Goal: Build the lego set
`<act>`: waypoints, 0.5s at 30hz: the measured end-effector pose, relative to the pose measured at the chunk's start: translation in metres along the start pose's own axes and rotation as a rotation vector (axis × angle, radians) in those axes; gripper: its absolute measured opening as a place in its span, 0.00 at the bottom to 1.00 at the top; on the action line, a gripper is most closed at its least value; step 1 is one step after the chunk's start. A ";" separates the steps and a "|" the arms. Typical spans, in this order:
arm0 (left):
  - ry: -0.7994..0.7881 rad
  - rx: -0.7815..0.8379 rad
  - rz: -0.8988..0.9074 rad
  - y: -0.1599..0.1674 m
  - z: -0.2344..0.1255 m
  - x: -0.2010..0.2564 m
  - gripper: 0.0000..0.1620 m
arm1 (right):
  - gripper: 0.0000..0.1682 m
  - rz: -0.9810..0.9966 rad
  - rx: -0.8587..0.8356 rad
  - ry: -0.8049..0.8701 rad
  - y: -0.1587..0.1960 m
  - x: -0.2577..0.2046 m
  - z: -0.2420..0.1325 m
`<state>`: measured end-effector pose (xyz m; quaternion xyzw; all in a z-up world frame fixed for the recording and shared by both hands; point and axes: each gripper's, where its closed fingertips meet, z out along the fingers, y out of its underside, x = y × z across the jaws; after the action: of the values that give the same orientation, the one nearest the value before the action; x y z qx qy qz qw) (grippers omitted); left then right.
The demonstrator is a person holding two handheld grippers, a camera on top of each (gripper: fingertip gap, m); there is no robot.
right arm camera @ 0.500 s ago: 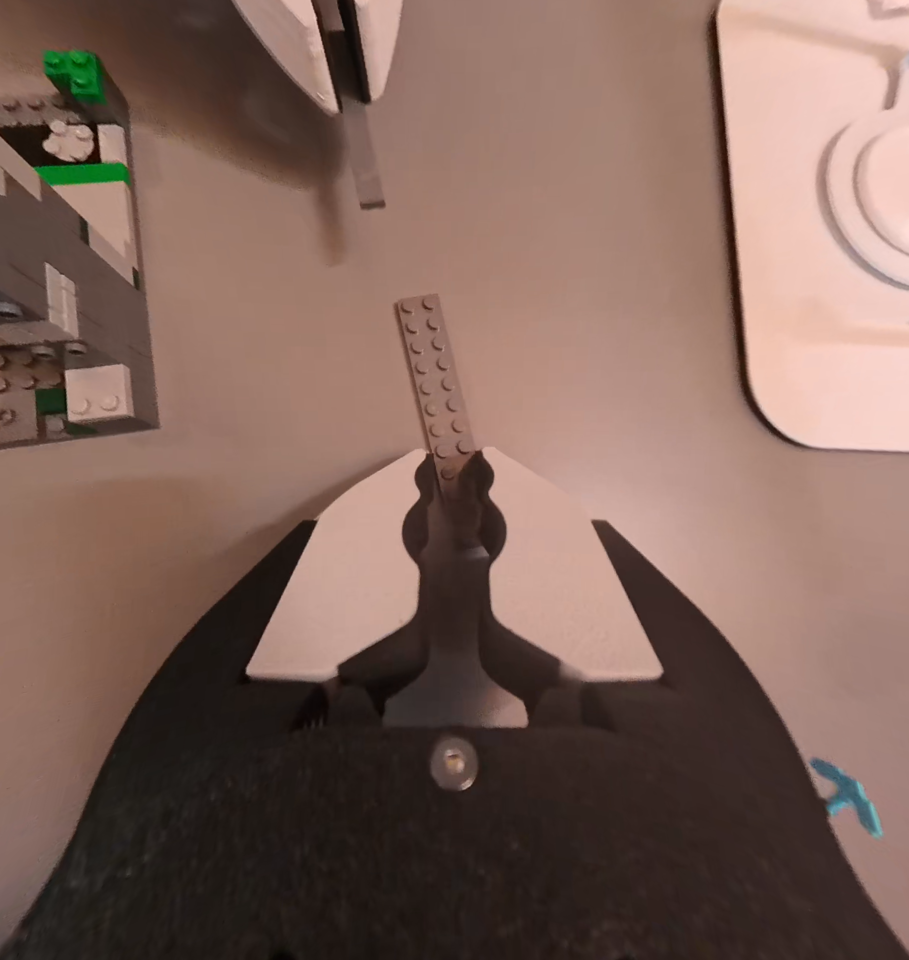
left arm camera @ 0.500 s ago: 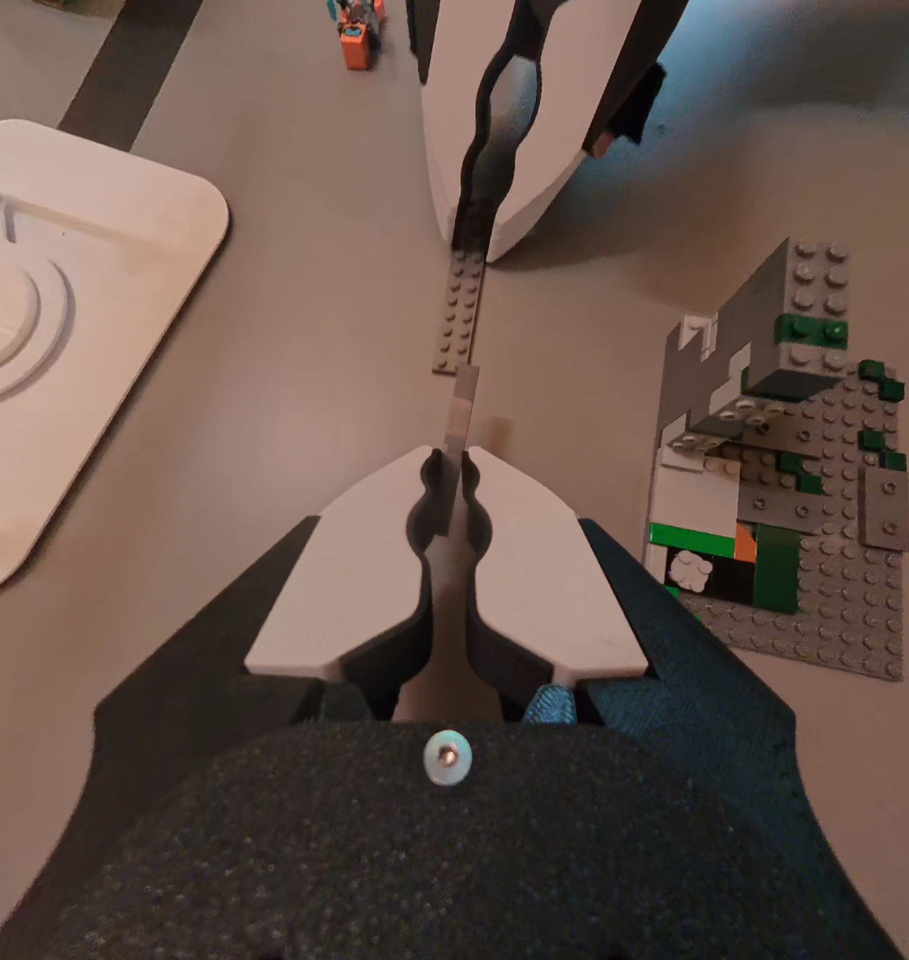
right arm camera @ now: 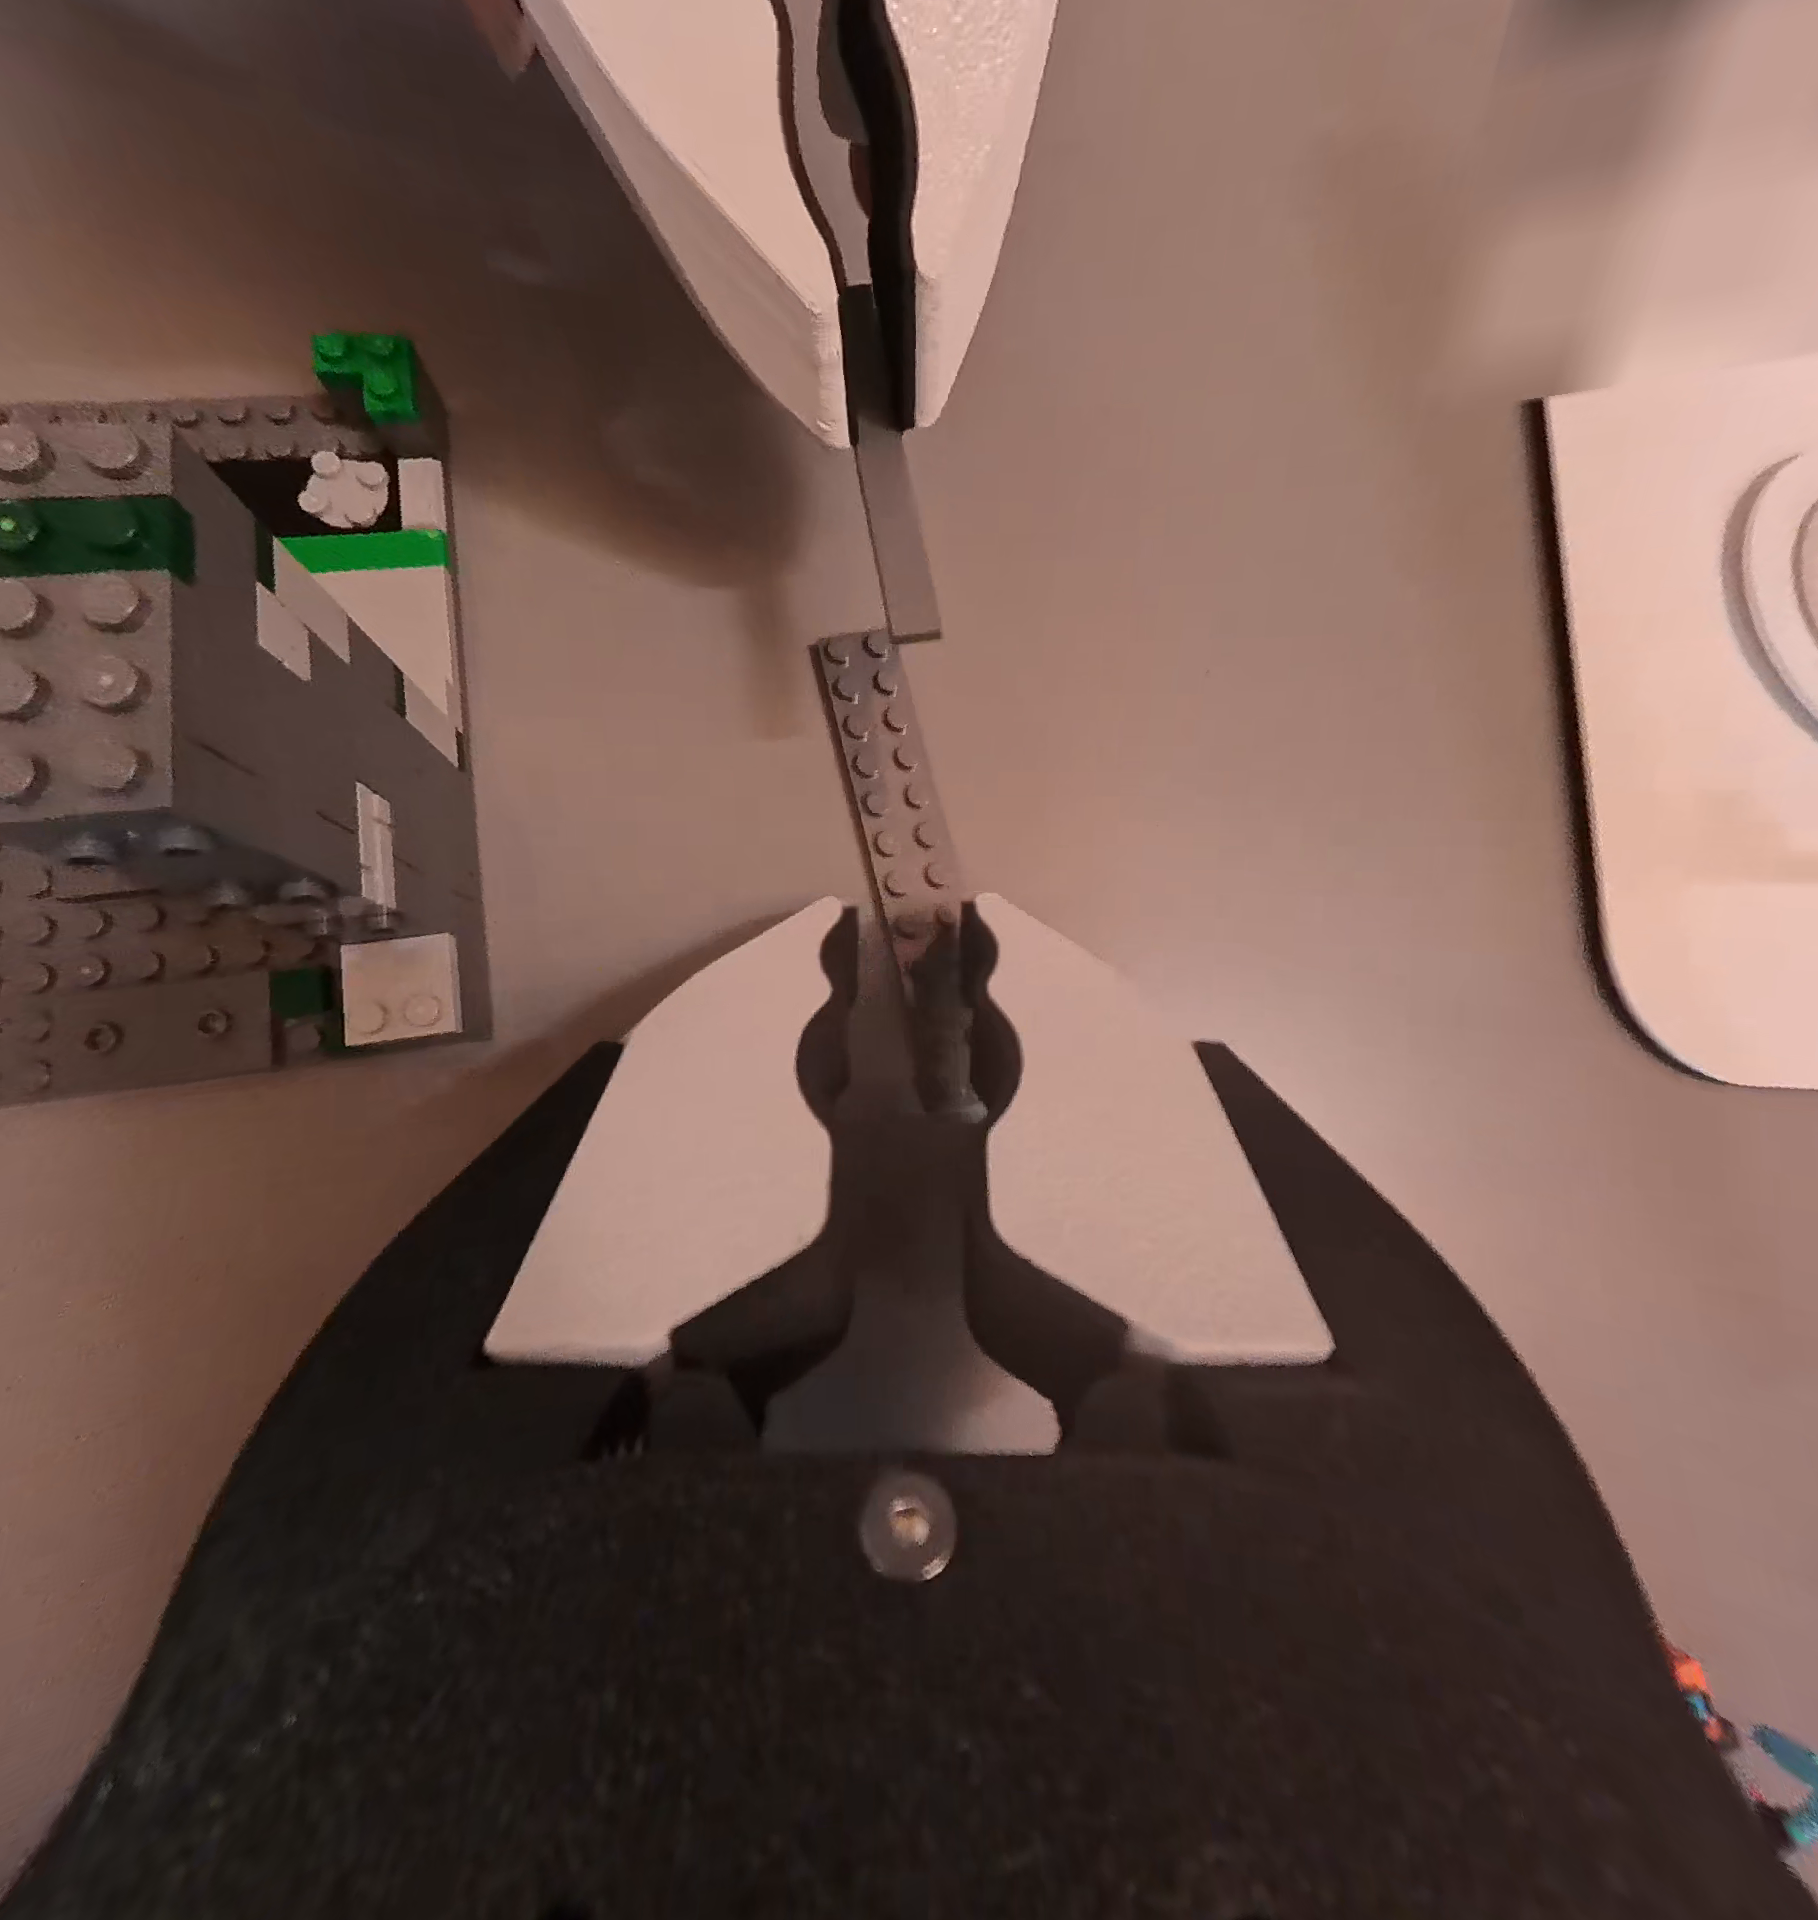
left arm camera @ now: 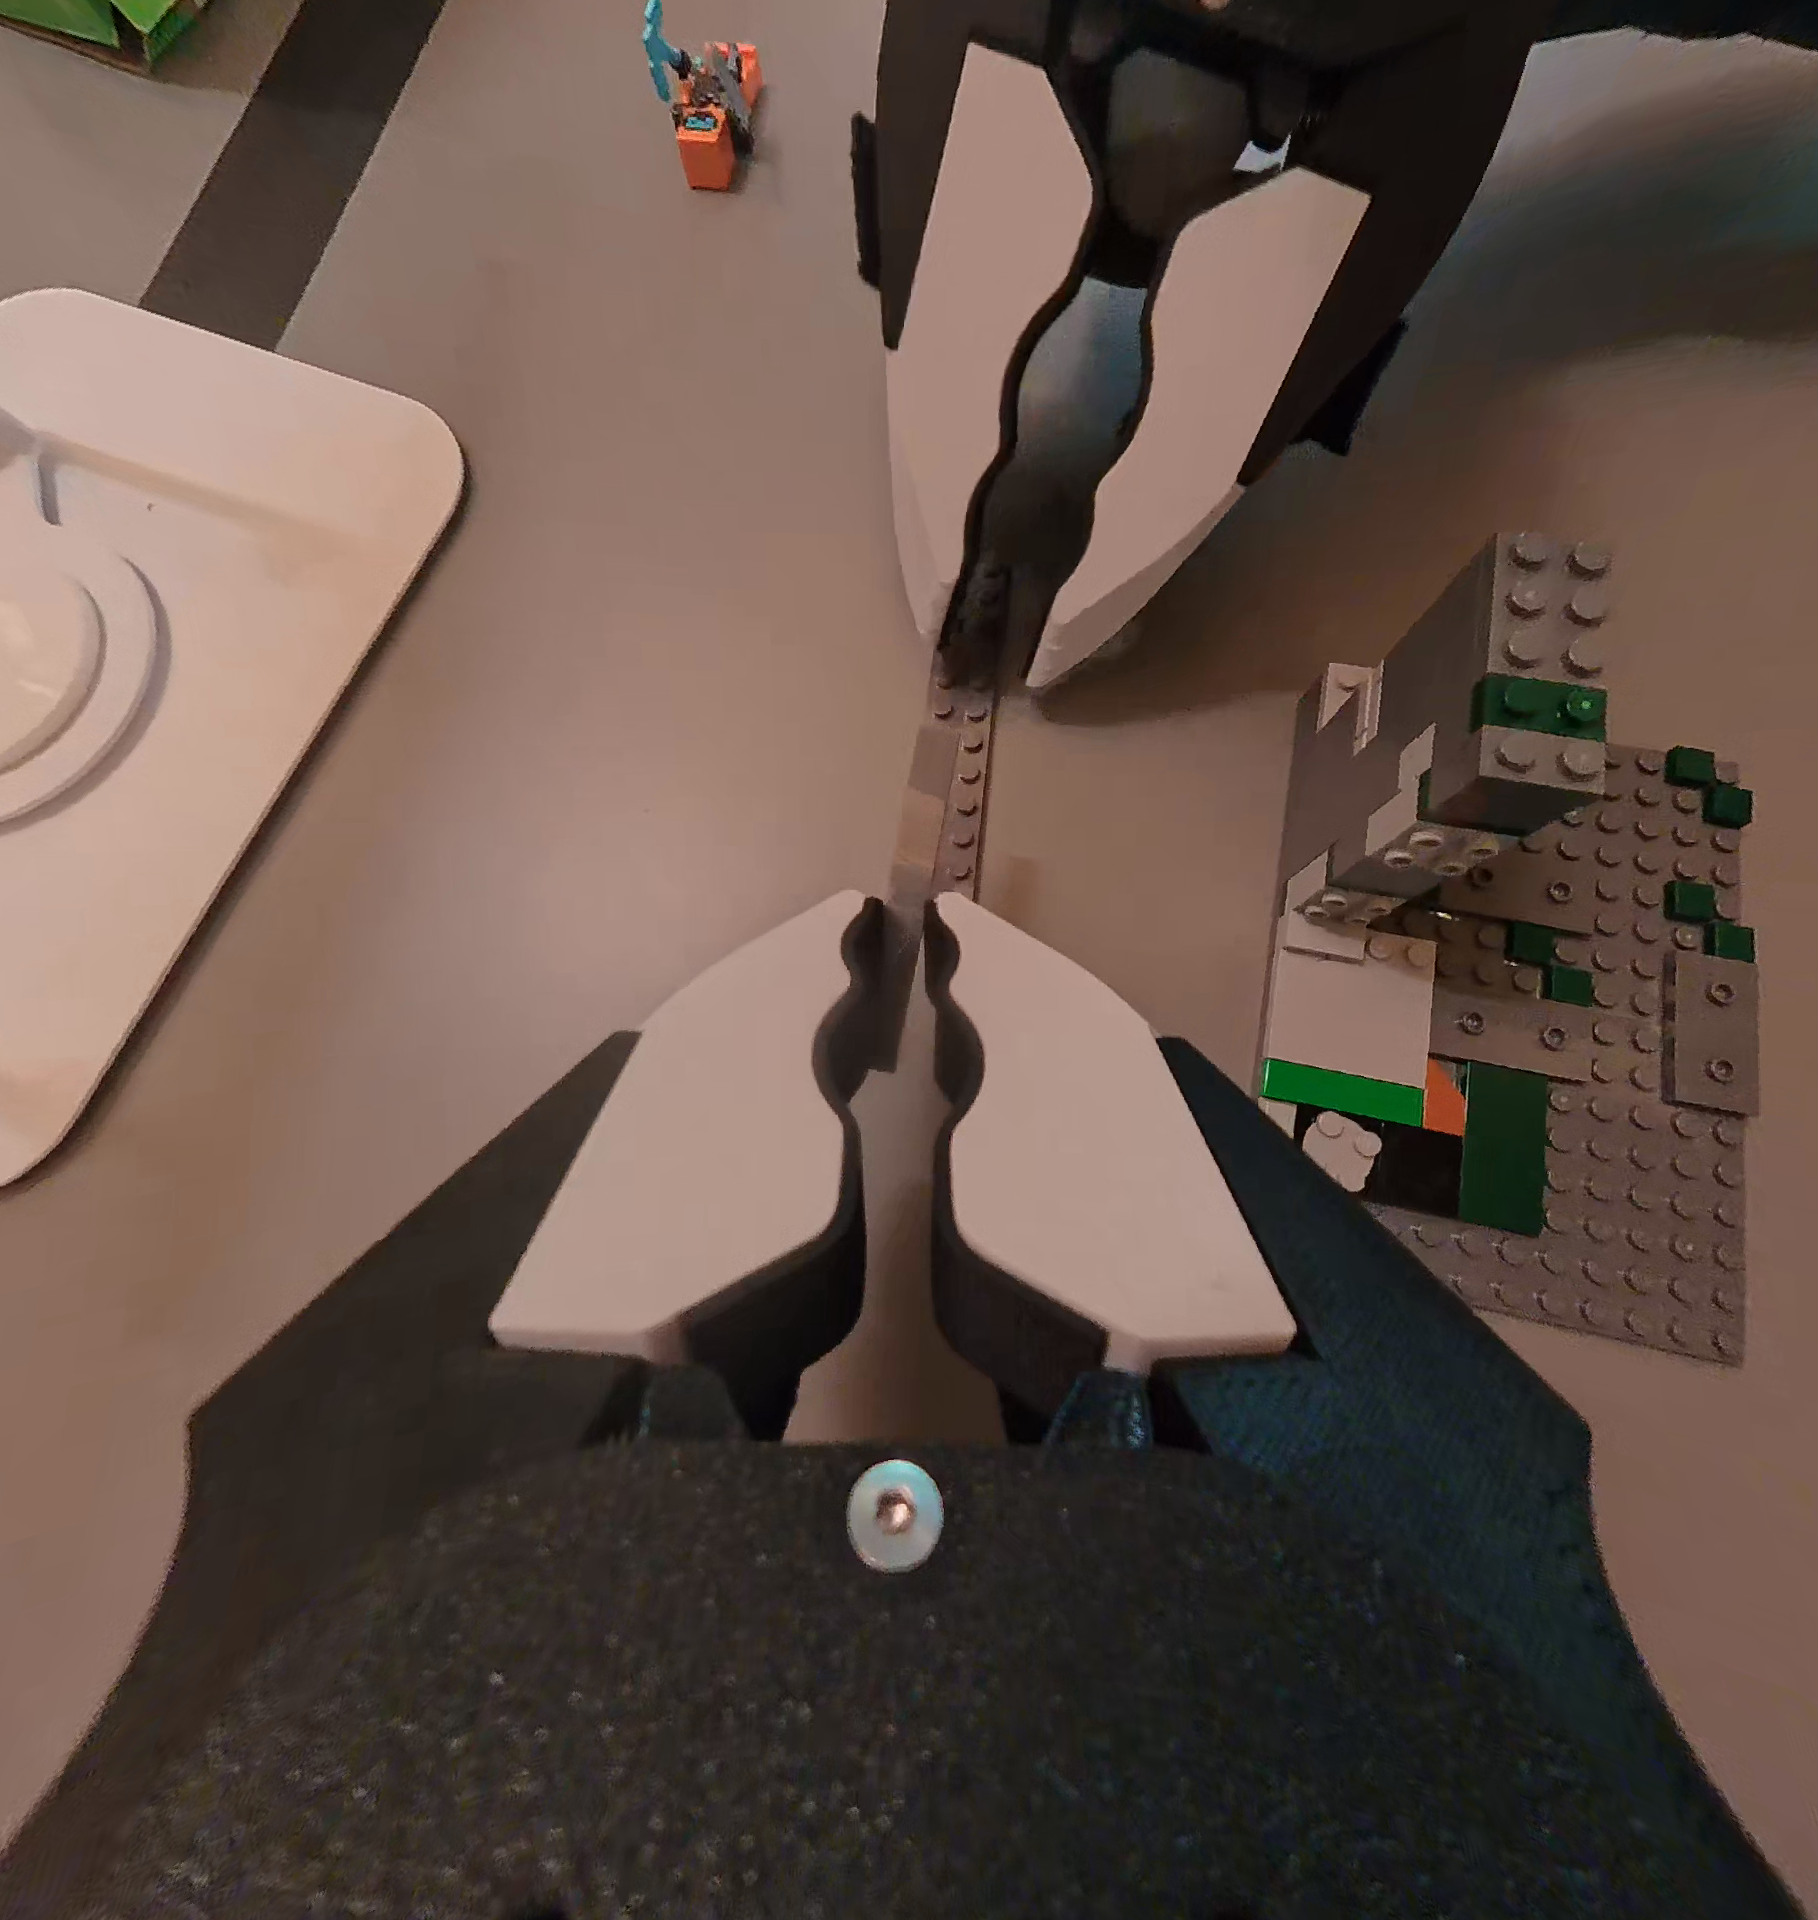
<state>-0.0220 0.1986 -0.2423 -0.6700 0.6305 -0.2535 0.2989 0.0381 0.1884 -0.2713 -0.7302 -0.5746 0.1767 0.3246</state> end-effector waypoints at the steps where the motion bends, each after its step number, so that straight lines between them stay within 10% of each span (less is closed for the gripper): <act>1: -0.002 -0.001 -0.001 0.000 0.000 -0.001 0.04 | 0.13 0.003 0.000 -0.005 0.001 0.001 -0.001; 15: 0.021 0.003 -0.019 0.002 -0.002 0.001 0.04 | 0.09 0.001 -0.033 -0.098 0.006 -0.002 0.002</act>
<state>-0.0246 0.1979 -0.2427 -0.6729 0.6268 -0.2642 0.2907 0.0399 0.1863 -0.2771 -0.7262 -0.5923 0.2030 0.2839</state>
